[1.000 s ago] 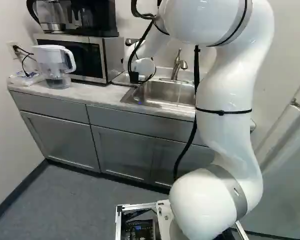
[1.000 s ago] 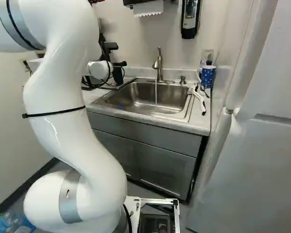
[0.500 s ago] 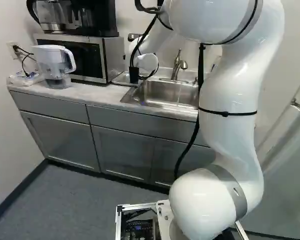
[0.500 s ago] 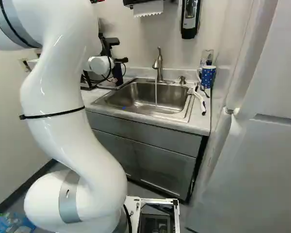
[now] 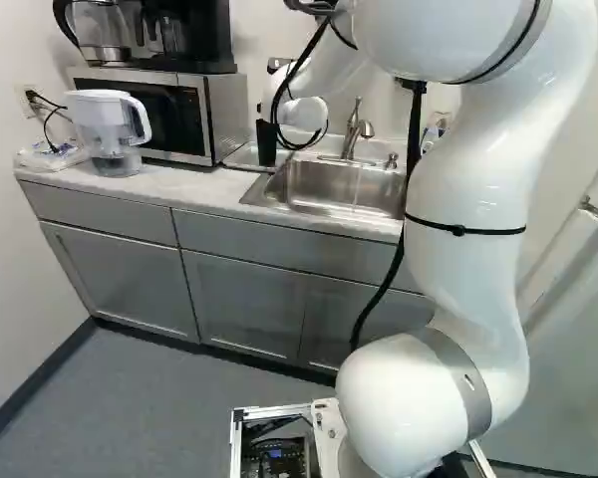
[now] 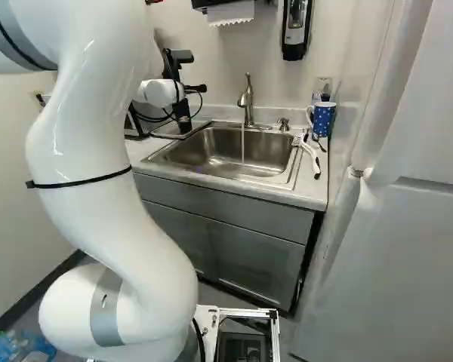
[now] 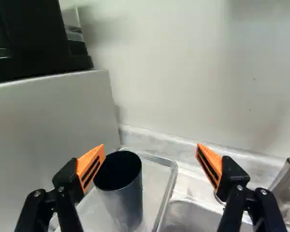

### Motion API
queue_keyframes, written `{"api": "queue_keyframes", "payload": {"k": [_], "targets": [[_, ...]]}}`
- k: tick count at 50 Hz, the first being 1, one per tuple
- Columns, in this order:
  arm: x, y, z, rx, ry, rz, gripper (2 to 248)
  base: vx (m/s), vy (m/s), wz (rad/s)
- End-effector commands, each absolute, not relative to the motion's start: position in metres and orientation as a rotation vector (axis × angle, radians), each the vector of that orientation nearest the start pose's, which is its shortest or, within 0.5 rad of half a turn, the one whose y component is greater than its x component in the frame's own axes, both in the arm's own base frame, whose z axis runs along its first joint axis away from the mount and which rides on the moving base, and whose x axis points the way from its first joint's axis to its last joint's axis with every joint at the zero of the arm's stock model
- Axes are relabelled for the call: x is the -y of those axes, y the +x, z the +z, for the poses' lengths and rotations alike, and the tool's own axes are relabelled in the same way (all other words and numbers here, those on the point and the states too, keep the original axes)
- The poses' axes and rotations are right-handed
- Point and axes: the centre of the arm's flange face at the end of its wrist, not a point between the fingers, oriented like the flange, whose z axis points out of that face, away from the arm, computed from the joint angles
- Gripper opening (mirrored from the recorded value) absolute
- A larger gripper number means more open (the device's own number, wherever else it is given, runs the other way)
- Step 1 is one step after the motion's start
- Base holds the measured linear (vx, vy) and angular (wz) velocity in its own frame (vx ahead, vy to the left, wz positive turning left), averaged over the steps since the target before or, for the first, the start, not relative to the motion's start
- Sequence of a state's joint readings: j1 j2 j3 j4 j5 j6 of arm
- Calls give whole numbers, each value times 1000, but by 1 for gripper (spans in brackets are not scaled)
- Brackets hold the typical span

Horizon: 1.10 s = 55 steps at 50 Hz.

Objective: Rinse the cup and place it in the tray

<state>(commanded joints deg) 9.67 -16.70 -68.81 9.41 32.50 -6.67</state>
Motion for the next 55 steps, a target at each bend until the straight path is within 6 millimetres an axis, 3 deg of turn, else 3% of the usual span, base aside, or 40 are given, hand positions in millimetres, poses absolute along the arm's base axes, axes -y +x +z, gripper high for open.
{"api": "queue_keyframes", "payload": {"k": [55], "targets": [[-11,631,645,-89,-2244,-2230,247,0,0,0]]}}
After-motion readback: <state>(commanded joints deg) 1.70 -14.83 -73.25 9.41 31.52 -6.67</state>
